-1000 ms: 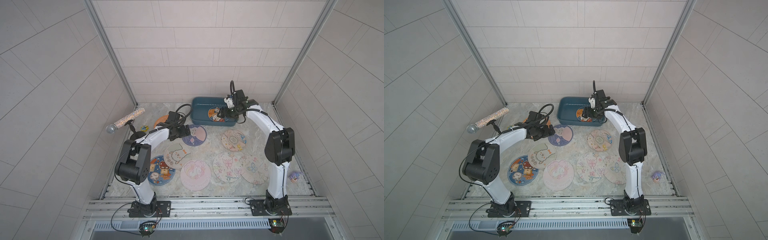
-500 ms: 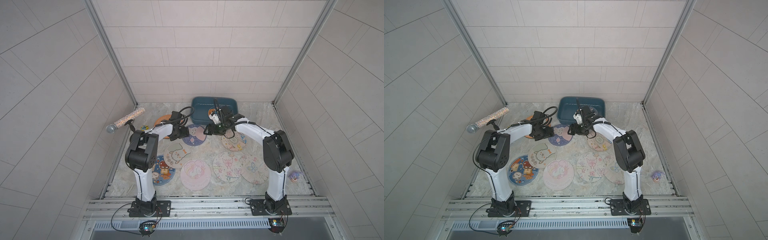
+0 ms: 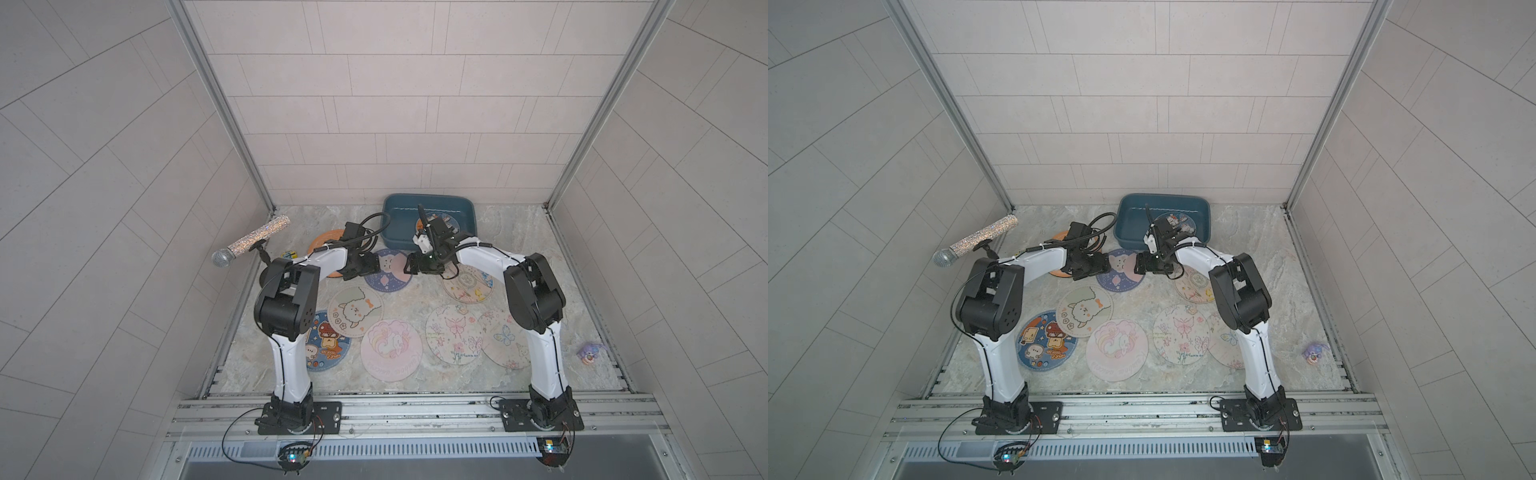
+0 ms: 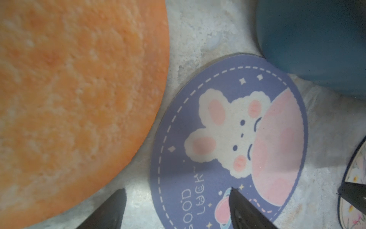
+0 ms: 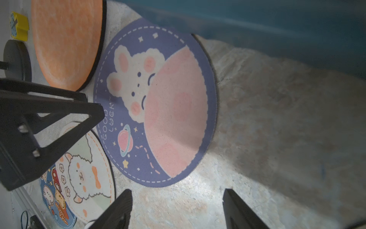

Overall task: Put the coasters into the storage box
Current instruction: Pick up the coaster from the center of the board.

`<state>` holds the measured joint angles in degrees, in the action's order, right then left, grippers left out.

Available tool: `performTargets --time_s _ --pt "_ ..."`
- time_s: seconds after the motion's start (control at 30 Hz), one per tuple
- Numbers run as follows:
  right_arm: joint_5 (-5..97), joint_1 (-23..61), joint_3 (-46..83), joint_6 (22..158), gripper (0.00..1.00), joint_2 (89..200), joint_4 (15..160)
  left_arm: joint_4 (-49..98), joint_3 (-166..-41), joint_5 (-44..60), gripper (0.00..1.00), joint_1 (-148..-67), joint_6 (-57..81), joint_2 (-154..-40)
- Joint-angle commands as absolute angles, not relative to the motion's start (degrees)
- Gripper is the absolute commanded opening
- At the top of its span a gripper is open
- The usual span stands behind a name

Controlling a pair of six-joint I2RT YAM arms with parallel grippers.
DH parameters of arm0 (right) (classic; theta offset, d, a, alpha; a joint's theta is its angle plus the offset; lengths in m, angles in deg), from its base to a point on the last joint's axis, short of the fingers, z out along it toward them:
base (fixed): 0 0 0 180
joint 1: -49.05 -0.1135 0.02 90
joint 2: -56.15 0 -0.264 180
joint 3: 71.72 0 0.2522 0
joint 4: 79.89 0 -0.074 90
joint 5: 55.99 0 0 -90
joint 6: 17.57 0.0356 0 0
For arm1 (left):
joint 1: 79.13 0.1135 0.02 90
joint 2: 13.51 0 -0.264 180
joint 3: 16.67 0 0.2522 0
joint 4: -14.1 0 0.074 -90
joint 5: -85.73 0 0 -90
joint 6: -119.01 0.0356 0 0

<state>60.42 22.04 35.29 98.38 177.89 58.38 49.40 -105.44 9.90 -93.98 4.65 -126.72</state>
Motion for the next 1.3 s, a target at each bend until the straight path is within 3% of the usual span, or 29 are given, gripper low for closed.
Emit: performTargets --time_s 0.0,0.8,1.27 --pt "57.8 21.6 36.8 97.8 0.75 179.3 56.7 49.7 -106.1 11.3 0.85 -93.7 4.8 -129.1" --pt "56.8 19.0 41.1 98.2 0.7 186.0 54.9 48.7 -106.0 15.2 0.77 -93.7 3.7 -130.6" --pt "57.2 18.5 41.9 99.6 0.62 187.9 55.9 48.6 -105.9 15.8 0.75 -93.8 3.6 -130.6"
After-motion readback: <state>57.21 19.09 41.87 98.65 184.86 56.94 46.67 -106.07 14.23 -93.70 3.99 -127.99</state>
